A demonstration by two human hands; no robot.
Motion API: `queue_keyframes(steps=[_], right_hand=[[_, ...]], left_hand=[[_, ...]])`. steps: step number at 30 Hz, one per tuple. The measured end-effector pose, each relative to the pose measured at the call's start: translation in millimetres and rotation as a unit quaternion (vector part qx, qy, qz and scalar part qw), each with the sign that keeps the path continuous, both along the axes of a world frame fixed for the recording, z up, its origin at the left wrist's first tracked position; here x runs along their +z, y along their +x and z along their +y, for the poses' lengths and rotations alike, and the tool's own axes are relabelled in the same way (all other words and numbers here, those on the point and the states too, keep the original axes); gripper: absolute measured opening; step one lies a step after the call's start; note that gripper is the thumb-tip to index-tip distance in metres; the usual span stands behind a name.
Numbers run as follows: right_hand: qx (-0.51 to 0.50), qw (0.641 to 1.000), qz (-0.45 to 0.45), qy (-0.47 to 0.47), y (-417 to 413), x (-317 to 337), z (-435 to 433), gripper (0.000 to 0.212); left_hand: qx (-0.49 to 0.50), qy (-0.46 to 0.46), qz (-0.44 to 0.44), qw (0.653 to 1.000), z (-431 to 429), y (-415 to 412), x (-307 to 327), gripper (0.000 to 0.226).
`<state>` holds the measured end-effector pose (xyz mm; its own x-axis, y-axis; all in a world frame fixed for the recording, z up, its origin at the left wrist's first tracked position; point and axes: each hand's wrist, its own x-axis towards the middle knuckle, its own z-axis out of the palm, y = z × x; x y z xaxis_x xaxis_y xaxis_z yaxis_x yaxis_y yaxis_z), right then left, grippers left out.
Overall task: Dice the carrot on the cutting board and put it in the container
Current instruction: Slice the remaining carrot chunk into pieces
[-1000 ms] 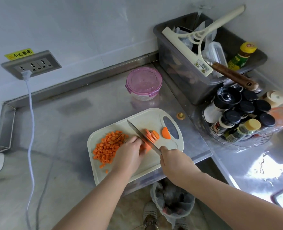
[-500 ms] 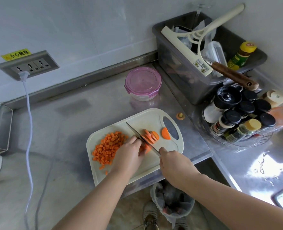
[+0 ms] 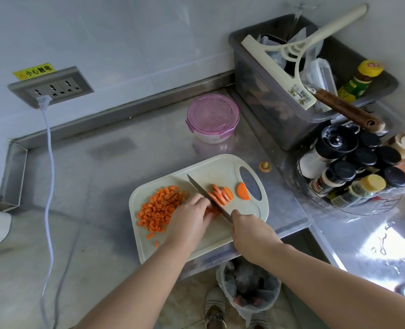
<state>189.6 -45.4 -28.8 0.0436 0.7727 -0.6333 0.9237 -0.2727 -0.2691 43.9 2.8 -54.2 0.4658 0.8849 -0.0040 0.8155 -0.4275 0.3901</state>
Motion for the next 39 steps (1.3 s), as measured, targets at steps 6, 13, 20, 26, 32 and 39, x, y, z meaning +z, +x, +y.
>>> queue_keyframes(steps=[6, 13, 20, 26, 32, 39], right_hand=[[-0.042, 0.997, 0.044, 0.053, 14.8, 5.9, 3.2, 0.019], [0.012, 0.996, 0.001, 0.089, 12.2, 16.9, -7.8, 0.019], [0.039, 0.996, -0.015, 0.078, 5.4, 13.6, -11.3, 0.025], [0.038, 0.996, -0.023, 0.072, 6.7, 13.7, -11.0, 0.028], [0.067, 0.995, -0.043, 0.058, 7.9, 12.1, -10.2, 0.042], [0.046, 0.998, -0.041, 0.025, 4.0, -0.9, -1.5, 0.041]], left_hand=[[-0.009, -0.007, -0.03, 0.999, -2.3, -5.5, -2.9, 0.014], [0.009, -0.018, -0.015, 1.0, -2.1, 1.5, -2.9, 0.012], [0.008, -0.009, 0.014, 1.0, -2.8, 1.9, 1.2, 0.02], [0.004, -0.006, 0.016, 1.0, -2.2, 1.5, 0.9, 0.019], [0.004, 0.004, 0.018, 1.0, -0.7, 3.2, -0.1, 0.022], [0.002, 0.011, -0.007, 1.0, -1.5, 3.0, -4.3, 0.013]])
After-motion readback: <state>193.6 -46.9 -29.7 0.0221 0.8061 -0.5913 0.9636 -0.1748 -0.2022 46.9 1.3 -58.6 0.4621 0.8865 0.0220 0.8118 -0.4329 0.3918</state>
